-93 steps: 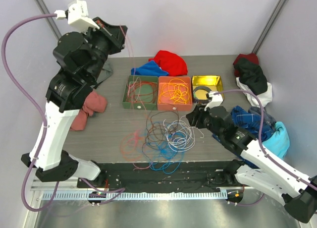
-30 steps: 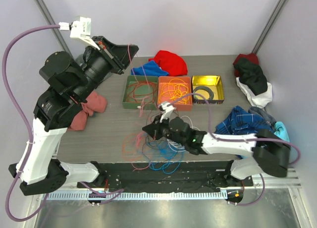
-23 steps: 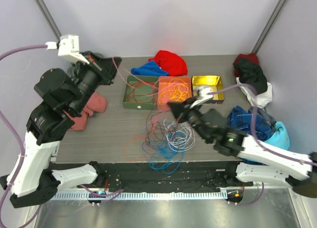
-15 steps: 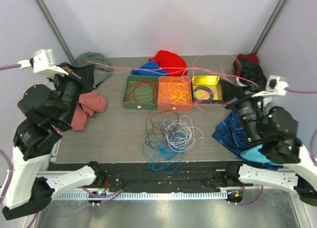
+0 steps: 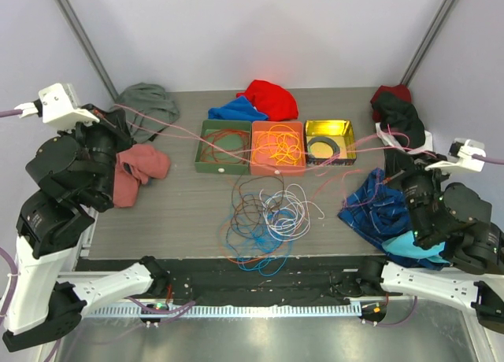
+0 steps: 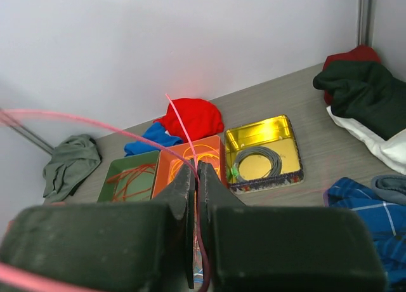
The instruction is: Untangle the cables
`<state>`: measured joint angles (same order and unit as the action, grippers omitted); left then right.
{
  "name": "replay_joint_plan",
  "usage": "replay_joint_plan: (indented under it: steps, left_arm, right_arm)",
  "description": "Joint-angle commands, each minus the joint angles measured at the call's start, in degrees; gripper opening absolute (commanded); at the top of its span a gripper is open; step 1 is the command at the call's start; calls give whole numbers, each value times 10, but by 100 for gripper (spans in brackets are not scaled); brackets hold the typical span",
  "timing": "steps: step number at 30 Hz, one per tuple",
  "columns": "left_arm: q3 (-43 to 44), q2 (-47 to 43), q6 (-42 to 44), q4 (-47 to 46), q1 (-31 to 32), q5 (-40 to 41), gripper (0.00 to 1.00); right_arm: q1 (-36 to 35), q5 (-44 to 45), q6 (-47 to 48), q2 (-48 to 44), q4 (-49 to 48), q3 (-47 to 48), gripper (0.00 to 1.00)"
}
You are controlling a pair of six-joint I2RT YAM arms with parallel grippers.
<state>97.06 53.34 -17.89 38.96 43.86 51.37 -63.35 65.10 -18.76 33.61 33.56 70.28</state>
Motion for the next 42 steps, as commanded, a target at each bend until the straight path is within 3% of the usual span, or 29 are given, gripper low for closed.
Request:
replay_joint_plan:
  steps: [1, 7, 21, 34, 42]
  left_arm:
    - [5, 0, 15, 1, 1, 21, 0]
    - [2, 9, -1, 0, 1, -7, 0]
    - [52, 90, 21, -34, 1, -48, 0]
    - [192, 238, 79, -107, -10, -58, 0]
    - [333, 326, 115, -126, -28, -70, 0]
  right_arm:
    - [0, 1, -29, -3, 30, -6, 1]
    - [1, -104, -55, 55, 26, -52, 1]
    - [0, -137, -72, 113, -29, -130, 1]
    - [1, -175, -102, 102, -62, -228, 1]
    - [1, -190, -108, 95, -76, -257, 1]
